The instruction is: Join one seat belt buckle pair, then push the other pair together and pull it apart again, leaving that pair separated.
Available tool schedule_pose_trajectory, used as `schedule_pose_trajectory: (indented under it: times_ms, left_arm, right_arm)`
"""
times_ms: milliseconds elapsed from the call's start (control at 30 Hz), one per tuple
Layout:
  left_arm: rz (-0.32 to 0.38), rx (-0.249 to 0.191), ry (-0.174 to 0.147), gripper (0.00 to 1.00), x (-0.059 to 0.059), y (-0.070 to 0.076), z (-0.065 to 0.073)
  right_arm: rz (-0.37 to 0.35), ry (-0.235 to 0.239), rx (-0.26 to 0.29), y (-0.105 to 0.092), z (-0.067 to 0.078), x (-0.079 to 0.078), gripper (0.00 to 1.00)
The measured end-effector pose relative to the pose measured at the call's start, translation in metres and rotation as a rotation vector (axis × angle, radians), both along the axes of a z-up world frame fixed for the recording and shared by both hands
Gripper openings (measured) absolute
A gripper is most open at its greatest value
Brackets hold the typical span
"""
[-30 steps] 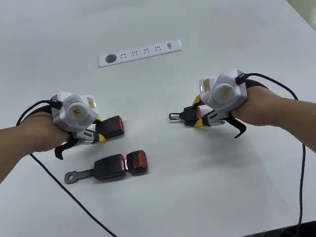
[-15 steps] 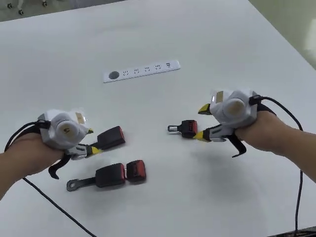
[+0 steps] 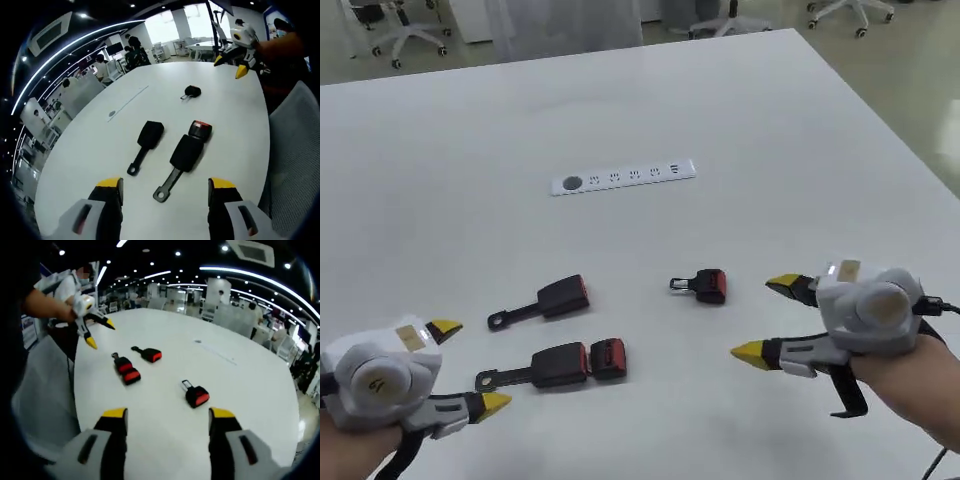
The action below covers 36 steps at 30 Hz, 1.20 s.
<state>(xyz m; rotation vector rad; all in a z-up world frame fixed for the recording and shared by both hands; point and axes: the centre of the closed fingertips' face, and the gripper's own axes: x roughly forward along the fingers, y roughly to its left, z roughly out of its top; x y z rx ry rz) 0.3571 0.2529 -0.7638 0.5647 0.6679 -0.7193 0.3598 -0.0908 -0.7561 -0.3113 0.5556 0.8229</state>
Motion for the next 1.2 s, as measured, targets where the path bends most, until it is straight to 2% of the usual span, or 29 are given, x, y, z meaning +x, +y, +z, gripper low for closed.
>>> schedule_pose_trajectory:
  times_ms: [67, 133, 167, 267, 300, 400, 433, 600, 800, 867, 900, 933, 1000, 1100, 1200]
  left_arm:
    - [0.042, -0.031, -0.004, 0.76, -0.009, 0.008, 0.0]
    - [0.101, -0.086, -0.005, 0.78, -0.02, 0.015, 0.004]
    - [0.127, -0.111, -0.009, 0.8, -0.023, 0.023, 0.005]
    - [0.152, -0.118, -0.011, 0.82, -0.034, 0.033, 0.001]
    - [0.167, -0.137, -0.016, 0.86, -0.038, 0.033, 0.002]
    - [0.188, -0.19, -0.024, 0.96, -0.042, 0.032, 0.005]
    - [0.206, -0.22, -0.024, 1.0, -0.04, 0.035, 0.007]
    - [0.208, -0.223, -0.046, 1.0, -0.044, 0.037, 0.015]
    - [0.208, -0.223, -0.056, 1.0, -0.049, 0.033, 0.016]
    - [0.22, -0.238, -0.06, 1.0, -0.049, 0.032, 0.018]
    - [0.23, -0.269, -0.068, 1.0, -0.052, 0.028, 0.022]
    - [0.232, -0.272, -0.065, 1.0, -0.054, 0.028, 0.022]
    - [0.24, -0.285, -0.079, 1.0, -0.056, 0.025, 0.027]
    - [0.246, -0.295, -0.085, 1.0, -0.057, 0.023, 0.029]
    - [0.246, -0.285, -0.082, 1.0, -0.059, 0.022, 0.027]
  right_arm:
    - [-0.021, 0.002, 0.001, -0.006, 0.0, -0.008, 0.76]
    - [-0.06, 0.0, 0.025, -0.013, 0.003, -0.016, 0.83]
    - [-0.07, -0.001, 0.02, -0.018, 0.004, -0.02, 0.87]
    - [-0.082, -0.009, 0.014, -0.025, 0.004, -0.029, 0.92]
    - [-0.098, -0.007, 0.027, -0.028, 0.005, -0.031, 0.94]
    - [-0.114, -0.008, 0.039, -0.031, 0.005, -0.037, 0.99]
    - [-0.121, -0.014, 0.037, -0.032, 0.005, -0.037, 1.0]
    - [-0.127, -0.027, 0.029, -0.031, 0.007, -0.04, 1.0]
    - [-0.141, -0.048, 0.039, -0.028, 0.015, -0.039, 1.0]
    - [-0.144, -0.049, 0.036, -0.027, 0.015, -0.038, 1.0]
    - [-0.15, -0.042, 0.035, -0.027, 0.014, -0.038, 1.0]
    - [-0.163, -0.034, 0.042, -0.028, 0.014, -0.038, 1.0]
    - [-0.165, -0.04, 0.053, -0.027, 0.017, -0.037, 1.0]
    - [-0.17, -0.046, 0.055, -0.028, 0.019, -0.036, 1.0]
    - [-0.161, -0.047, 0.049, -0.027, 0.021, -0.037, 1.0]
